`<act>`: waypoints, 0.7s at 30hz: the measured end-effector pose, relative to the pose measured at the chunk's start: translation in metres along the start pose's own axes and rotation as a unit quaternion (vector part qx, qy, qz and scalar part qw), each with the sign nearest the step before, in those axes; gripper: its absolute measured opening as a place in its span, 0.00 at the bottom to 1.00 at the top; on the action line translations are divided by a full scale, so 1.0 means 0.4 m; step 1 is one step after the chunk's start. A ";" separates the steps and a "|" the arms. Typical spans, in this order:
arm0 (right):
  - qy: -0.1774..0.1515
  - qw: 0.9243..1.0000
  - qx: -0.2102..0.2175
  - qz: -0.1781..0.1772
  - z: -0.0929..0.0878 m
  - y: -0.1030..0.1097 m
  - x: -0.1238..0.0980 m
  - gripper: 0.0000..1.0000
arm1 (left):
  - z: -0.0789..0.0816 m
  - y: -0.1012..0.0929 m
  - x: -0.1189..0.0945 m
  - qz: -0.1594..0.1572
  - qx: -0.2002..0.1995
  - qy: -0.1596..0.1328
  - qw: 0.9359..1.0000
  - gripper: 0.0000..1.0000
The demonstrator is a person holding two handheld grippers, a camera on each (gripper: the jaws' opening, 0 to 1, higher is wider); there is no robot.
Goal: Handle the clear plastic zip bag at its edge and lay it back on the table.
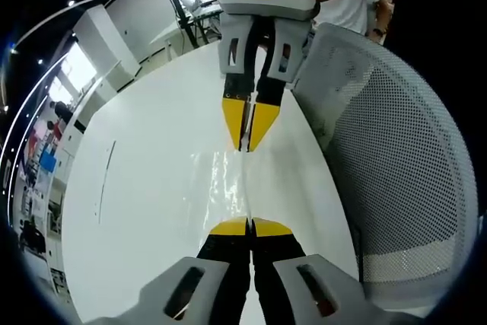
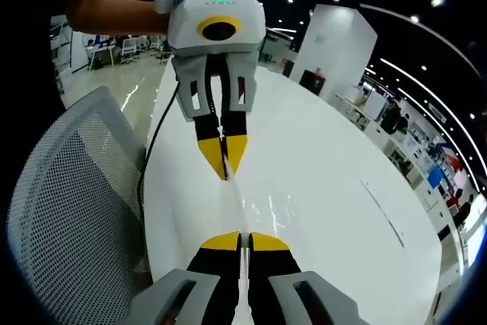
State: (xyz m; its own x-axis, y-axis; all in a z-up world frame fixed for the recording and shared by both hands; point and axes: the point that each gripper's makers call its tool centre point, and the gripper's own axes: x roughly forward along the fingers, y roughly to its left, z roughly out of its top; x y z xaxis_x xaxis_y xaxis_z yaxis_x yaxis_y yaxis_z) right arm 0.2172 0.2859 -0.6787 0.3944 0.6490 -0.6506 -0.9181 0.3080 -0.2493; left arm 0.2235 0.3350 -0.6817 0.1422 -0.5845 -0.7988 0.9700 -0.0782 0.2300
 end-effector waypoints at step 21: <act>0.000 1.000 0.002 -0.001 -0.004 -0.002 0.002 0.00 | -0.002 -0.002 -0.003 0.003 -0.006 -0.003 1.000 0.00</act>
State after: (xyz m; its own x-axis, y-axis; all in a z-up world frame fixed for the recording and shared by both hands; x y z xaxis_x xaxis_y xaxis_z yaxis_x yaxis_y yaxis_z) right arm 0.2183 0.2849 -0.6801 0.3966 0.6479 -0.6504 -0.9170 0.3129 -0.2474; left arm 0.2229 0.3365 -0.6812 0.1470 -0.5895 -0.7943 0.9715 -0.0648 0.2279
